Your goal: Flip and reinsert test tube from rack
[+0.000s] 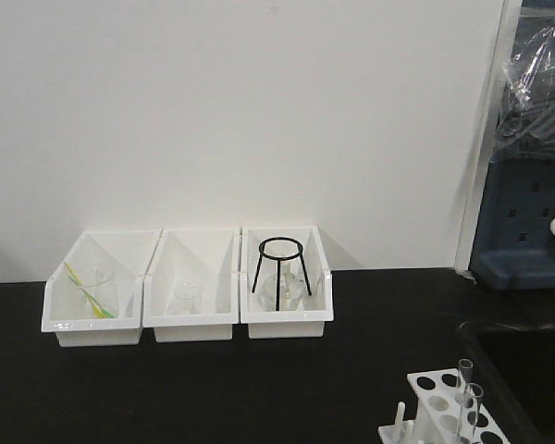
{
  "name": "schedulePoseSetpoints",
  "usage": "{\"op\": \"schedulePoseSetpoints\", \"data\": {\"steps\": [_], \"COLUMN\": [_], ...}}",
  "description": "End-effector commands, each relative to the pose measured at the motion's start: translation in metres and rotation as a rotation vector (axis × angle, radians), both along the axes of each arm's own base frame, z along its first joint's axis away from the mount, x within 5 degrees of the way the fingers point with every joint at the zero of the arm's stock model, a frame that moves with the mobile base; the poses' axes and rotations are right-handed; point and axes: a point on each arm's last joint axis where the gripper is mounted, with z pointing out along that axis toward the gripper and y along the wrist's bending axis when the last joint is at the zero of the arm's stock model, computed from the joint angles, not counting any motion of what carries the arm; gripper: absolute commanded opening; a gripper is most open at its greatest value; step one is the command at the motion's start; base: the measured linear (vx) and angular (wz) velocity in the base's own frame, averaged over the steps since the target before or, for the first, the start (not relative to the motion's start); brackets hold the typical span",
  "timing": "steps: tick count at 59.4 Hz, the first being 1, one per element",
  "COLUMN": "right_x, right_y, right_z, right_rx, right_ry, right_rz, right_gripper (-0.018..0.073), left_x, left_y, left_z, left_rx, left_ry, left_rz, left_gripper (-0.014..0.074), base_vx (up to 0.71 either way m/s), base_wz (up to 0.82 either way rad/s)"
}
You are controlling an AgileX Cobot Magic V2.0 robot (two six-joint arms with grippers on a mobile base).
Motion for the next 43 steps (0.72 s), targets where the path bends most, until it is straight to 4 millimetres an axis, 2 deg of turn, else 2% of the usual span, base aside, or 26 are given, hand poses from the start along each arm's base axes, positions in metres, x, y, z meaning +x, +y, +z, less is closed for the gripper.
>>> {"op": "schedulePoseSetpoints", "data": {"steps": [1,43], "right_x": [-0.0010,-0.0009], "right_y": [0.0005,0.0006], "right_z": [0.0016,0.0040], "right_rx": [-0.055,-0.071], "right_ry": [-0.034,-0.062], "right_rz": [0.008,0.006], "right_gripper": [-0.0007,-0.0007], "left_x": [0.0013,0.0013], "left_y": [-0.0007,-0.0007], "left_z": [0.0072,0.0072], "left_rx": [0.005,0.005], "left_ry": [-0.086,-0.086], "left_rz": [-0.011,-0.011], "left_gripper": [-0.0006,-0.0006], "base_vx": [0.00,0.00], "base_wz": [0.02,0.00]}}
